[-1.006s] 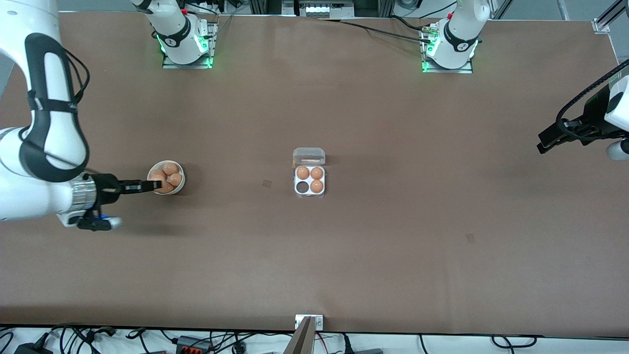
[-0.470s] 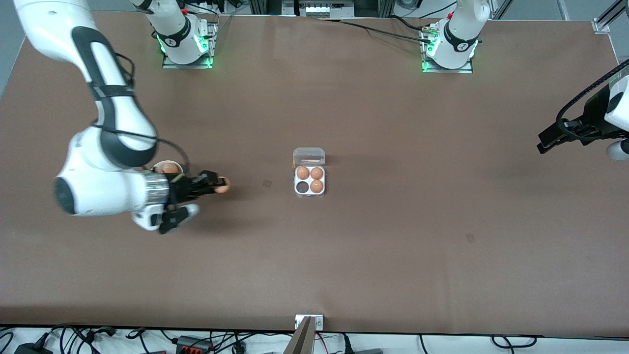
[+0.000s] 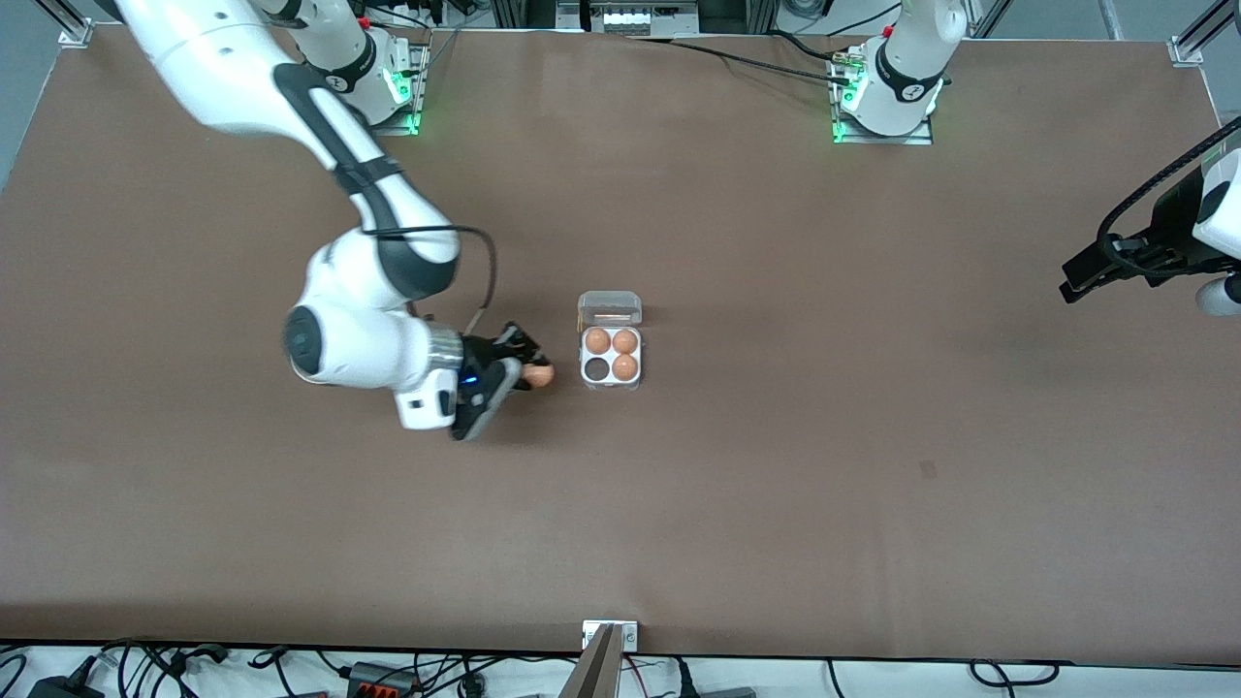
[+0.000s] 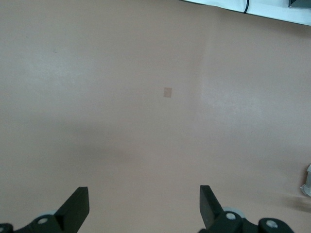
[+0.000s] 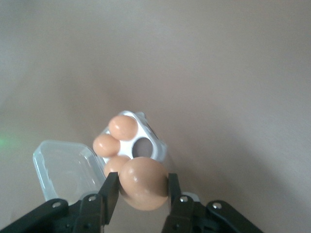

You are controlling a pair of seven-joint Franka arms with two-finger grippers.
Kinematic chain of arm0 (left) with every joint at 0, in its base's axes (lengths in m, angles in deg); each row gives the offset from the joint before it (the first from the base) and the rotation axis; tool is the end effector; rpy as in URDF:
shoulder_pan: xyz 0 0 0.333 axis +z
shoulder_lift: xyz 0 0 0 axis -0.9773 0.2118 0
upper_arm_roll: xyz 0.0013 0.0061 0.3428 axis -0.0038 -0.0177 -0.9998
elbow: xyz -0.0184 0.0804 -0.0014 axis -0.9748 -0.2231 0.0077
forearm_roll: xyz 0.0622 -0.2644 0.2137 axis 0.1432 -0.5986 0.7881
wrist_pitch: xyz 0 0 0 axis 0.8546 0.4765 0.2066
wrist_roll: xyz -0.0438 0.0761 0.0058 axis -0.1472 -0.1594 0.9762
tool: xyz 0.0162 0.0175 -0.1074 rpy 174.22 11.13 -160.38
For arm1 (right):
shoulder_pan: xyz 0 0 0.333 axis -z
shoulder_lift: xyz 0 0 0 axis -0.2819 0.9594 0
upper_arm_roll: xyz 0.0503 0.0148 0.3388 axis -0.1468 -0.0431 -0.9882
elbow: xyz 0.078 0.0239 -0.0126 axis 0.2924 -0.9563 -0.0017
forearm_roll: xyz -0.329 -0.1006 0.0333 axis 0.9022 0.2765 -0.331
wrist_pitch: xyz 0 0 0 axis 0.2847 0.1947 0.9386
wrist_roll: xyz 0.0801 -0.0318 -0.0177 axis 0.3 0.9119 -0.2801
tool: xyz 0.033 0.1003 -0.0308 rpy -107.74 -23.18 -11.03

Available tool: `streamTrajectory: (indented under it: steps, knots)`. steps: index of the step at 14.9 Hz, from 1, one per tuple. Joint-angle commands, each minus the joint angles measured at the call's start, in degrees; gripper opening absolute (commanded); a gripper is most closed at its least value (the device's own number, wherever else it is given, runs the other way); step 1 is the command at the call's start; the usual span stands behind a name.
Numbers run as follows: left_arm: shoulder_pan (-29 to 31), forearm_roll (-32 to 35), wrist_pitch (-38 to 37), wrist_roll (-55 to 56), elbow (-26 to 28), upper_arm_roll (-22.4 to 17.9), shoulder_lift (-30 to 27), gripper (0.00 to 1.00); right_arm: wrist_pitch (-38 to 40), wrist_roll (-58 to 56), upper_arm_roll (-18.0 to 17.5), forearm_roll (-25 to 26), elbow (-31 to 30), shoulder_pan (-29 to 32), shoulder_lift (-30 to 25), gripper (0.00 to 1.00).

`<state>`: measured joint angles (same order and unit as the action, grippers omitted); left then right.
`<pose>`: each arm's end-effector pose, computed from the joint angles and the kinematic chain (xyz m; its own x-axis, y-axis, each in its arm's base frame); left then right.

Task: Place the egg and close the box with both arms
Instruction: 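Lift the egg with the right gripper and carry it to the egg box, then lower the egg into the empty box slot and open the right gripper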

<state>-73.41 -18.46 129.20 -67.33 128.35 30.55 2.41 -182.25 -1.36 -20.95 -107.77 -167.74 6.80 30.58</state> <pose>0.5374 -0.0050 0.6322 0.9753 0.2088 0.0721 0.2101 -0.9776 -0.0106 0.6137 0.3208 0.3291 0.6816 0.6652 0.3048 0.7206 -0.5381 -0.4371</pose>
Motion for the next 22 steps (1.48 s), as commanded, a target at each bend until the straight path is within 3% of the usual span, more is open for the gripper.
streamTrajectory:
  steps: [1, 4, 10, 22]
  knots:
    - [0.30, -0.64, -0.49, 0.50, -1.01, 0.19, 0.07, 1.00, -2.83, -2.32, 0.14, 2.39, -0.15, -3.25, 1.31, 0.15]
    - [0.30, -0.64, -0.49, 0.50, -1.01, 0.19, -0.02, 1.00, -7.73, -2.06, 0.23, 9.78, -0.24, -6.06, 2.71, 0.15]
    - [0.30, -0.64, -0.49, 0.50, -1.01, 0.19, 0.07, 1.00, -13.37, -2.14, 0.23, 10.06, -0.24, -7.83, 6.23, 0.15]
    - [0.30, -0.73, -0.49, 0.50, -1.01, 0.19, 0.07, 1.00, -10.56, -1.27, 0.23, 9.88, -0.24, -7.30, 6.85, 0.16]
